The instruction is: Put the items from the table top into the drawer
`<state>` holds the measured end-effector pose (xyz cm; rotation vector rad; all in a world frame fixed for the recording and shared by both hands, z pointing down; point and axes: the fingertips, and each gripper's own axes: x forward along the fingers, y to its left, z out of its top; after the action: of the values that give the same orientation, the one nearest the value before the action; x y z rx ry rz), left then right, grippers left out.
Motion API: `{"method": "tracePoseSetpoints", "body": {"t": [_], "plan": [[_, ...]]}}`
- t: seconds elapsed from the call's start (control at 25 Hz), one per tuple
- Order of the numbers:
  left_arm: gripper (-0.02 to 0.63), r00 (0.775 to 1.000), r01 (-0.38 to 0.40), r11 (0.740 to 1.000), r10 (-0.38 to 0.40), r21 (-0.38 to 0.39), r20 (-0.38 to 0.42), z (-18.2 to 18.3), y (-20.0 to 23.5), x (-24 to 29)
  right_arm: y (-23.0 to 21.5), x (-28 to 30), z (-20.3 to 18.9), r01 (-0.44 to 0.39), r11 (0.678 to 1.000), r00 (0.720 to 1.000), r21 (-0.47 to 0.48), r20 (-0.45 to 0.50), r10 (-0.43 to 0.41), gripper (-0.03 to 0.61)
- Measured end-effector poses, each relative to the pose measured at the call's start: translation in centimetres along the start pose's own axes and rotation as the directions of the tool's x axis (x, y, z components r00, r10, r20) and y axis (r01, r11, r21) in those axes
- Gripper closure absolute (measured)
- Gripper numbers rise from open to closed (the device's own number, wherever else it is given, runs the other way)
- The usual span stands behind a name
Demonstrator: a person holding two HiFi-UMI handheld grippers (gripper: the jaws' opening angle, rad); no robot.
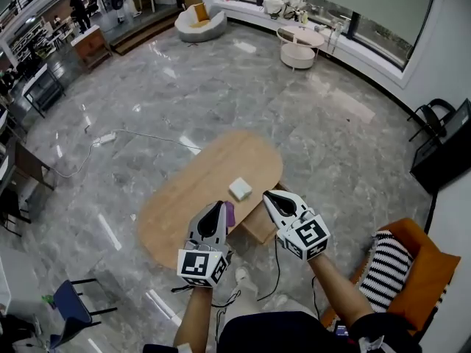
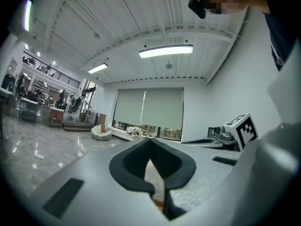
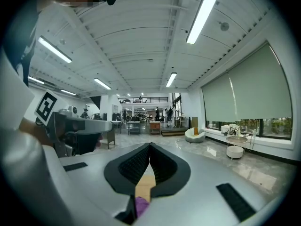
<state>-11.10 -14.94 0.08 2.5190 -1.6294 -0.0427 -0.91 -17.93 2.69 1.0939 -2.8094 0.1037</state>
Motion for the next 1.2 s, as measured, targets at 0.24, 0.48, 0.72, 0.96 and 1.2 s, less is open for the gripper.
{"method": "tracePoseSetpoints", "body": {"t": [0.24, 0.48, 0.72, 0.96, 1.2], "plan": [[0.610, 1.000, -0.019, 1.000, 0.018, 0.019, 0.017, -2.5, -0.1, 1.4, -1.5, 0.3, -2.5, -0.012, 1.000, 1.000, -0.013, 0.012, 0.013, 0.561], [0.610, 0.999, -0.031, 0.999, 0.030, 0.022, 0.039, -5.7, 1.2, 2.1, -2.6, 1.8, -6.0, 0.000, 0.999, 1.000, -0.038, 0.024, 0.001, 0.561], [0.610, 0.999, -0.038, 0.999, 0.037, 0.015, 0.037, -9.7, 2.5, 2.5, -3.2, 3.0, -10.1, 0.008, 0.999, 1.000, -0.036, 0.023, -0.007, 0.561], [0.609, 0.998, -0.047, 0.999, 0.047, 0.012, 0.041, -13.1, 2.8, 3.3, -4.3, 3.6, -13.4, 0.011, 0.999, 1.000, -0.042, 0.014, -0.010, 0.561], [0.611, 0.993, -0.079, 0.996, 0.074, 0.048, 0.088, -16.2, 4.4, 3.1, -4.3, 5.0, -16.3, 0.006, 0.999, 0.999, -0.051, 0.046, -0.004, 0.561]]}}
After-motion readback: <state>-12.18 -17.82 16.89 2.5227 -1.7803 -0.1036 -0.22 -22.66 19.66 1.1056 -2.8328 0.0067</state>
